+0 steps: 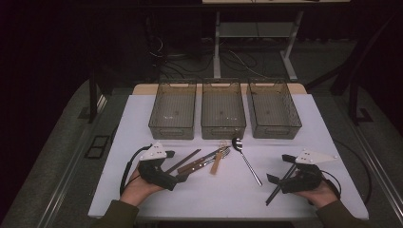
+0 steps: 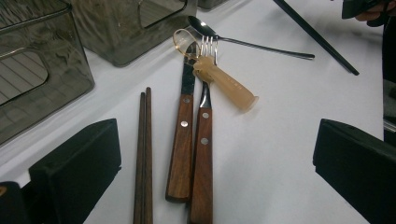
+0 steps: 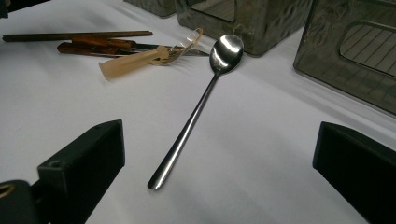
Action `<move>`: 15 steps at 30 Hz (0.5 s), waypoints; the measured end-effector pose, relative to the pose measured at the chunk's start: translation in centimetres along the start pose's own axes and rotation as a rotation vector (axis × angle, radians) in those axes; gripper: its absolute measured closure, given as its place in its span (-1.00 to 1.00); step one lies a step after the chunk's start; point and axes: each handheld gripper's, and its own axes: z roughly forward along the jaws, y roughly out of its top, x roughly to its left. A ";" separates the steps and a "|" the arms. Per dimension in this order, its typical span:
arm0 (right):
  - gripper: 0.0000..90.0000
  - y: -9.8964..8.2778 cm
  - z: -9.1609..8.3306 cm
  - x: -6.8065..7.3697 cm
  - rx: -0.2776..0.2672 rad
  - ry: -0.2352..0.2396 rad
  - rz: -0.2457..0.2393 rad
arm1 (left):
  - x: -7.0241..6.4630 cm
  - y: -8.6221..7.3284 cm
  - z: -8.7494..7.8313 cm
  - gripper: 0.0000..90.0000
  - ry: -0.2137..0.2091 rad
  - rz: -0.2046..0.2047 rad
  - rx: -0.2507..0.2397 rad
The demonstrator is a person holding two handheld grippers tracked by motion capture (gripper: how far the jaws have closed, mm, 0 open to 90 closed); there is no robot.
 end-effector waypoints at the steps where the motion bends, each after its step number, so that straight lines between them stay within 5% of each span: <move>1: -0.95 0.0 0.0 0.0 0.000 0.000 0.003 | 0.0 0.0 0.0 -1.00 0.000 -0.001 0.000; 15: -0.95 0.0 0.0 -0.1 0.000 -0.003 0.007 | 0.0 0.0 -0.2 -0.95 0.007 -0.004 0.002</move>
